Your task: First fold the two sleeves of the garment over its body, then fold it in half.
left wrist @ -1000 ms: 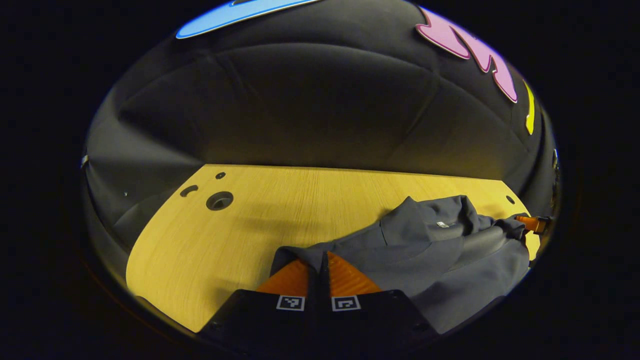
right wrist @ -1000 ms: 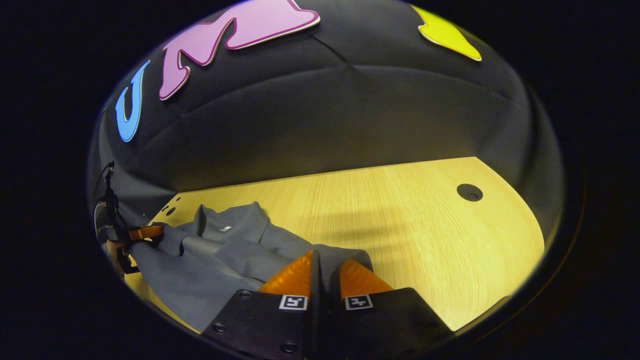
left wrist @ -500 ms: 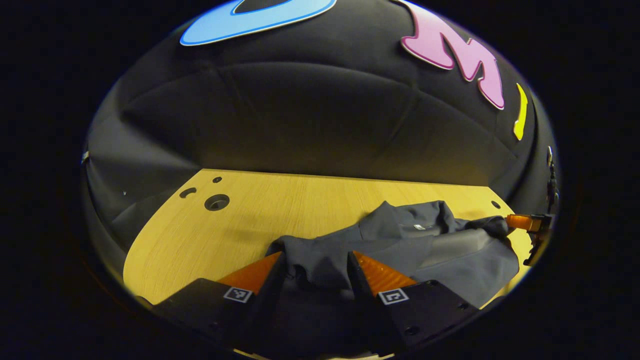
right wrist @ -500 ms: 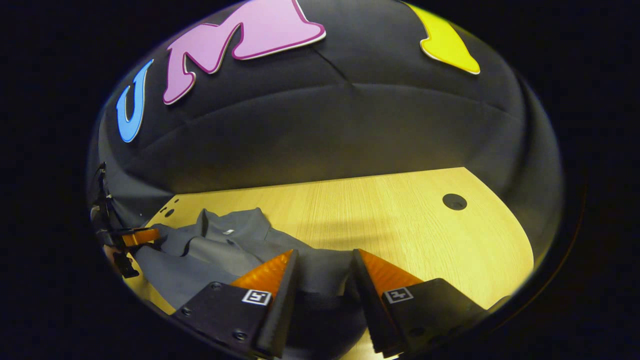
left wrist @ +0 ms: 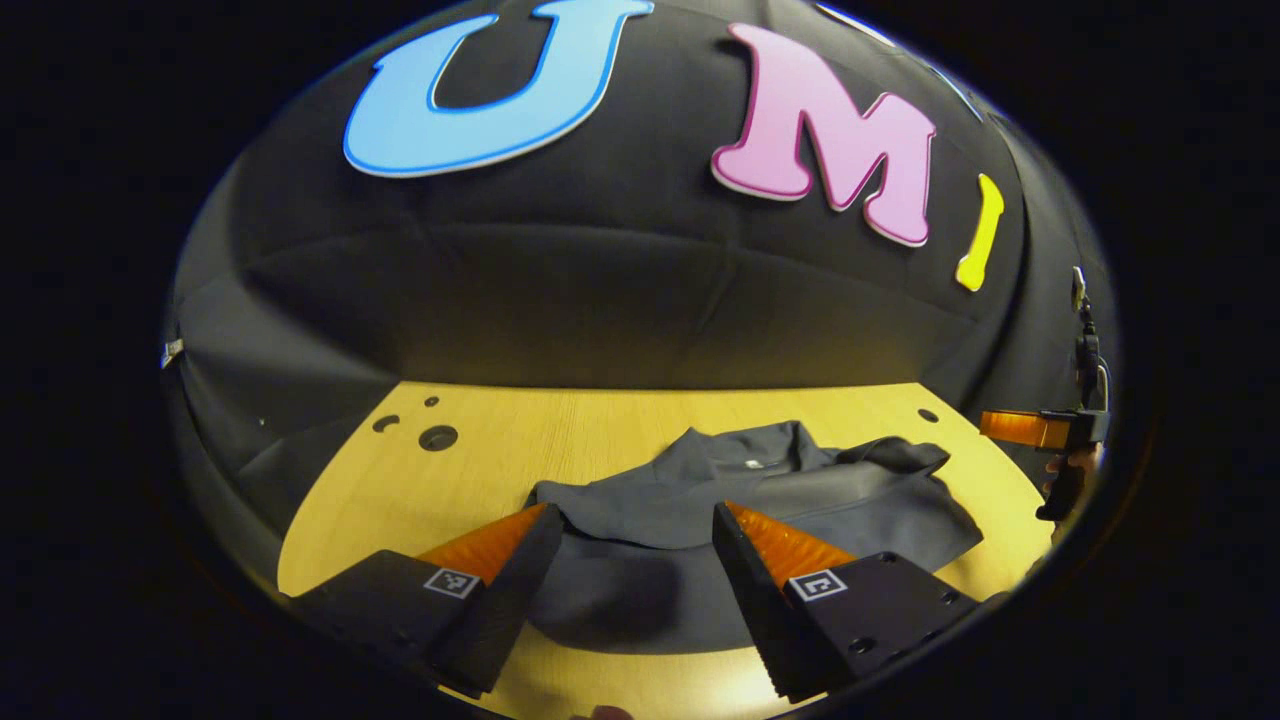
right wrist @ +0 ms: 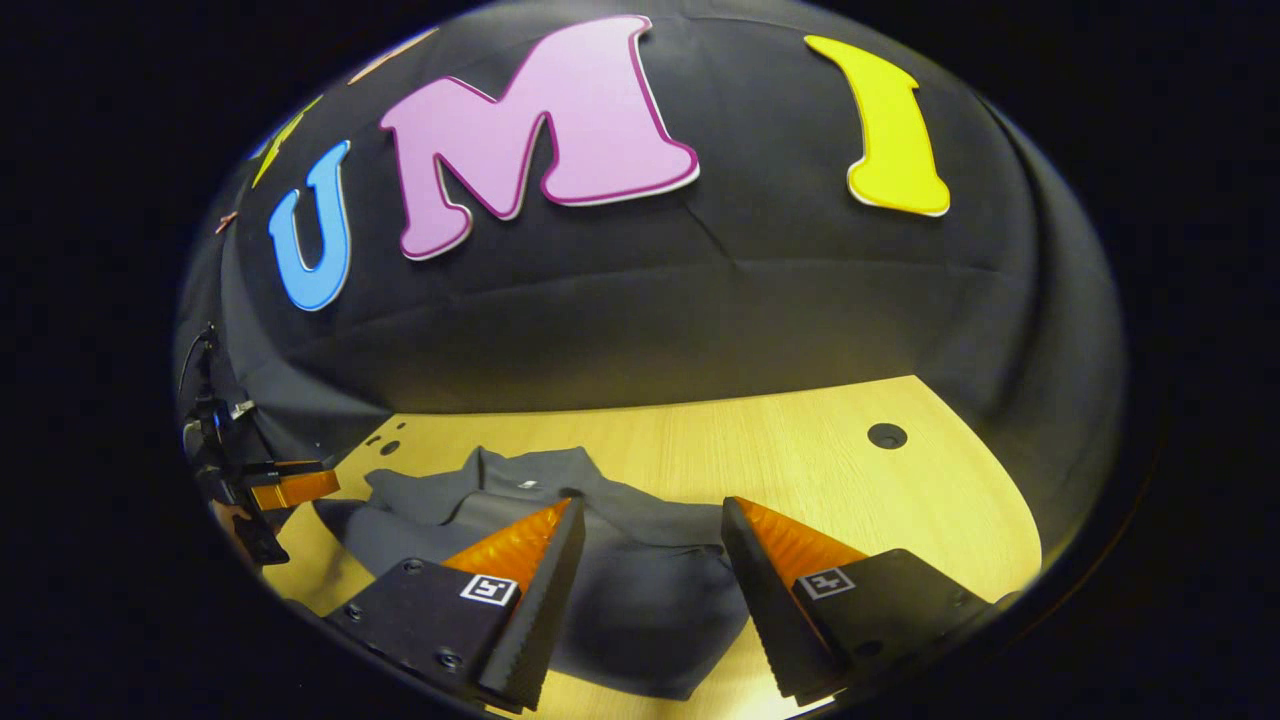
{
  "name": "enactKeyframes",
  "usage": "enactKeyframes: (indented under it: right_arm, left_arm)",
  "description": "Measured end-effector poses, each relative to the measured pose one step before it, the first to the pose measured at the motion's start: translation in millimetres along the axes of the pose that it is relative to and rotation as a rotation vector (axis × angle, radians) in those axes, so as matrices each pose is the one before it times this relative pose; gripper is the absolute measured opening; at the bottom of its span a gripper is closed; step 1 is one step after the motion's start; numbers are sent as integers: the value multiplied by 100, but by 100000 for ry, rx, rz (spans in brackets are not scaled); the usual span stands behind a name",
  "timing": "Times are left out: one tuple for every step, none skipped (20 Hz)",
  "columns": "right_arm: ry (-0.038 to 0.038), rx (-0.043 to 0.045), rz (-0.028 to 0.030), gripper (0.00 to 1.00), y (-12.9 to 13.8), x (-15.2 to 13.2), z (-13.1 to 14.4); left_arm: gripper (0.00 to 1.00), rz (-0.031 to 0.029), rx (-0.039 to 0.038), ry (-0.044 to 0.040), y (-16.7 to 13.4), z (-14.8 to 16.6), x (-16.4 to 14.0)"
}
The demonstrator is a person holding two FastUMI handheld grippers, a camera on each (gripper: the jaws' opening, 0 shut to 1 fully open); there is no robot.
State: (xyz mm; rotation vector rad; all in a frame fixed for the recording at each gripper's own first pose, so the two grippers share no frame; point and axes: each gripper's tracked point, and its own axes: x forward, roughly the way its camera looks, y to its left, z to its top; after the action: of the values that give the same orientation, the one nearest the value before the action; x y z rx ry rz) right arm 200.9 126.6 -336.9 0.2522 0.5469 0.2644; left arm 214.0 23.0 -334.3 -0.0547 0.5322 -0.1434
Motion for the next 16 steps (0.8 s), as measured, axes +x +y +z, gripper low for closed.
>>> enactKeyframes:
  right_arm:
    - [-314, 343, 1168, 86, 623, -1043, 263]
    - [-513, -220, 963, 86, 467, -967, 224]
    - [-196, -799, 640, 86, 500, -1087, 205]
    - [-248, -439, 808, 86, 526, -965, 181]
    - [-490, -209, 784, 86, 484, -988, 253]
    - [-213, 111, 1139, 86, 656, -968, 268]
    - [-344, -125, 971, 86, 524, -928, 219]
    - [-1084, -171, 799, 86, 463, -804, 494]
    - [-1043, 44, 372, 86, 480, -878, 395]
    - [-1410, 335, 796, 86, 543, -864, 494]
    - [-861, 238, 280, 86, 470, -835, 196]
    - [-1118, -13, 156, 86, 401, -877, 280]
    - [-713, 137, -36, 86, 424, -922, 132]
    - [-319, 939, 166, 86, 376, -773, 63]
    - [-465, 1497, 791, 86, 471, -622, 34]
    - [137, 741, 345, 86, 445, -595, -133]
  left_arm:
    - [96, -427, 217, -1560, -531, 619, -1266]
    - [96, -331, 307, -1240, -451, 593, -1374]
    - [96, -276, 188, -1116, -356, 545, -1254]
    - [96, -419, -5, -1085, -396, 371, -1086]
    - [96, -594, -165, -935, -454, 387, -1148]
    - [96, -674, -274, -543, -497, 228, -1214]
    - [96, -641, -412, -318, -432, 135, -1096]
    - [96, -567, -736, -273, -405, 103, -1111]
    - [96, -659, -1158, -294, -415, 90, -1062]
    - [96, -281, -1518, -437, -416, 47, -1141]
    - [96, -371, -1318, -124, -237, 48, -864]
    - [96, -702, -1138, -470, -173, -115, -1008]
    - [96, -674, -637, -1258, -107, 116, -638]
    - [96, -83, -423, -476, 64, 100, -651]
    - [96, 420, -200, 21, 224, -64, -761]
    - [96, 144, -409, -128, -6, 92, -675]
